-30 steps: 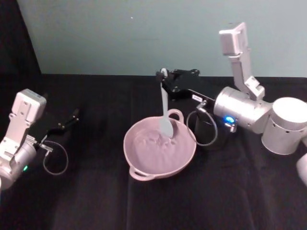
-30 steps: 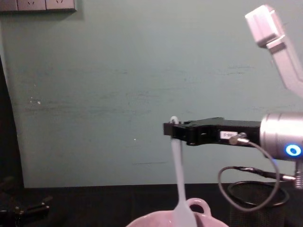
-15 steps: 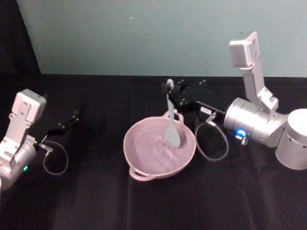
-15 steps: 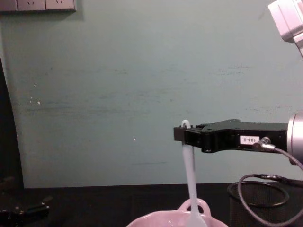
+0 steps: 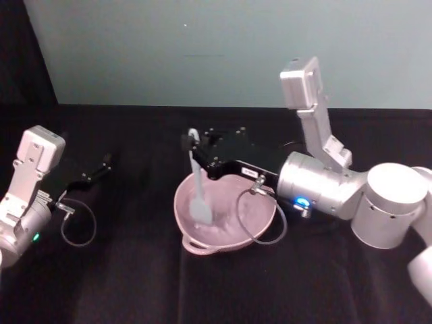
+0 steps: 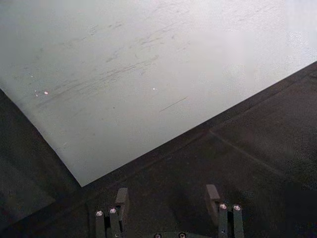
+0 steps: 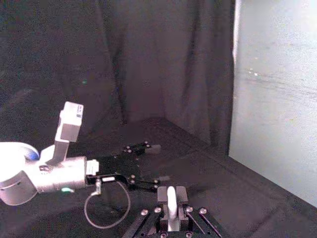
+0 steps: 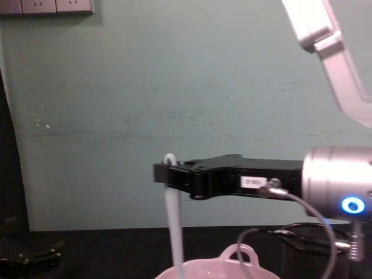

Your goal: Use the one hand to pick up the spoon and stir the clear water in the bowl.

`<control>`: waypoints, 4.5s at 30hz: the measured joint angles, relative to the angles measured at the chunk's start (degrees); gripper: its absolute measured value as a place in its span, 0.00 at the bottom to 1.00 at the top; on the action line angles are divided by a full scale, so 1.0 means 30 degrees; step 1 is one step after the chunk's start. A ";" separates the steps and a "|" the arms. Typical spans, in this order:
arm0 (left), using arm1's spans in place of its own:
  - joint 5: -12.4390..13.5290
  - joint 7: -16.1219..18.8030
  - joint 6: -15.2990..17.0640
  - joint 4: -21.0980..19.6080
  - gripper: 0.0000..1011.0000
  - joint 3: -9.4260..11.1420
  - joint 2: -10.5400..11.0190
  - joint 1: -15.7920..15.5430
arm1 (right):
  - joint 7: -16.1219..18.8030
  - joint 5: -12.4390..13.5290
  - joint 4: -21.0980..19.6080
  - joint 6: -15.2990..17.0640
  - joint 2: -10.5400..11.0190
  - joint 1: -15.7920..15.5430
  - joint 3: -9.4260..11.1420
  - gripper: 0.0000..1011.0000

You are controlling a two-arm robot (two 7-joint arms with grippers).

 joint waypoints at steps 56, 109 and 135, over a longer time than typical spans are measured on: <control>0.0000 -0.0001 0.0000 0.0000 1.00 0.0000 0.0000 -0.0001 | 0.0125 0.0759 0.0228 -0.0540 -0.0055 -0.0328 0.0130 0.11; 0.0000 0.0000 -0.0001 0.0000 1.00 0.0000 0.0000 0.0000 | -0.0472 0.0678 -0.0563 -0.0492 -0.0041 -0.0905 0.0372 0.11; 0.0000 -0.0001 -0.0001 0.0000 1.00 0.0000 0.0000 0.0000 | -0.1192 -0.0225 0.2633 -0.1182 -0.0275 0.0761 0.1579 0.11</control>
